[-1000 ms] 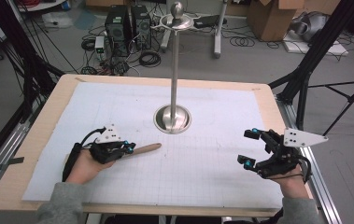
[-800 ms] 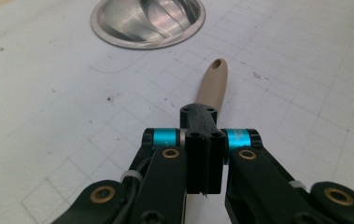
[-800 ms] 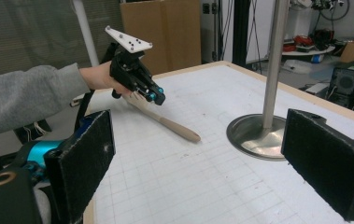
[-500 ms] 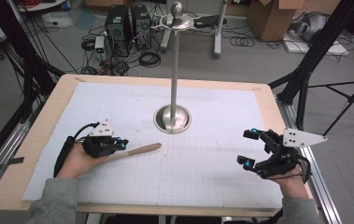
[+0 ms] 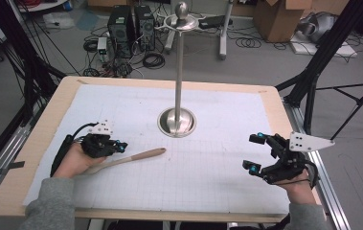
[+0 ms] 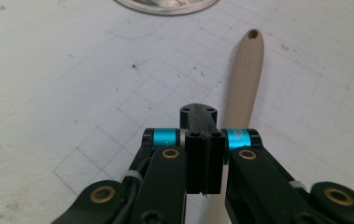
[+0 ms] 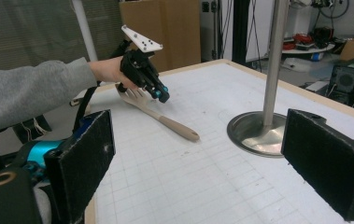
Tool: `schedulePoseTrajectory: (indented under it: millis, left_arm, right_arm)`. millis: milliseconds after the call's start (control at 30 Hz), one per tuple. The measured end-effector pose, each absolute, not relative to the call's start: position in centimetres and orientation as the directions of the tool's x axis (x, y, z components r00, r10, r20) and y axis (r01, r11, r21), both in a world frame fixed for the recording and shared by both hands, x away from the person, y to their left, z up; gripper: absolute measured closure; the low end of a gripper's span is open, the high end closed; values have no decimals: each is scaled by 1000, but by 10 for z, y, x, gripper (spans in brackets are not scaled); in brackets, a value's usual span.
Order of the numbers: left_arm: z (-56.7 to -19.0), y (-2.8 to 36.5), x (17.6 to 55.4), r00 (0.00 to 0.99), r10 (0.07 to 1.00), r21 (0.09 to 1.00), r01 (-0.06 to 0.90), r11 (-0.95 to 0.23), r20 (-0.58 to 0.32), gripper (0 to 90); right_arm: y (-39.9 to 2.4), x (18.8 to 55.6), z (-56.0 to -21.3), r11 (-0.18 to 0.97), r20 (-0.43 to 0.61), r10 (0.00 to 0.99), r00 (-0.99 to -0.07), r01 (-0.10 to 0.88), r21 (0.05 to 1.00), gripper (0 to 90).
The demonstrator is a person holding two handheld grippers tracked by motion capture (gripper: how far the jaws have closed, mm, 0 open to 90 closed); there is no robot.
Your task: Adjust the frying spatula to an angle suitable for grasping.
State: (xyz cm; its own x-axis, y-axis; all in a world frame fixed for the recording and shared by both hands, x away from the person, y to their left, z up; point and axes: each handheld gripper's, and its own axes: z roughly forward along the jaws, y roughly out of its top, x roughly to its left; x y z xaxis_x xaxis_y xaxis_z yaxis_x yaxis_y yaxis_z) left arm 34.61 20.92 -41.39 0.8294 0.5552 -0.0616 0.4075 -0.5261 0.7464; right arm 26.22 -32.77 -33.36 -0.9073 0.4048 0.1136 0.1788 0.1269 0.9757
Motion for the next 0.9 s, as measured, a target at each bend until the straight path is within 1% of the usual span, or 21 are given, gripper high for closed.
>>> schedulePoseTrajectory:
  millis: [167, 367, 500, 533, 767, 900]
  left_arm:
    - [-418, 205, 344, 845, 533, 725, 397, -563, -48, 897]
    - [-426, 203, 342, 846, 529, 683, 419, -598, -56, 897]
    - [-429, 201, 340, 850, 523, 671, 423, -608, -62, 897]
    - [-431, 201, 339, 848, 527, 656, 428, -622, -54, 897]
    - [-431, 205, 333, 831, 555, 655, 447, -609, -52, 897]
    - [-430, 207, 323, 815, 578, 648, 464, -604, -44, 898]
  right_arm:
    - [-328, 262, -334, 127, 112, 407, -907, 177, 976, 86]
    - [-328, 263, -334, 122, 114, 409, -906, 179, 976, 86]
    - [-329, 263, -334, 121, 116, 406, -906, 179, 976, 86]
    - [-329, 263, -334, 121, 115, 407, -906, 178, 976, 86]
    - [-330, 263, -334, 120, 116, 408, -905, 179, 976, 86]
    - [-331, 262, -334, 116, 125, 411, -903, 188, 975, 86]
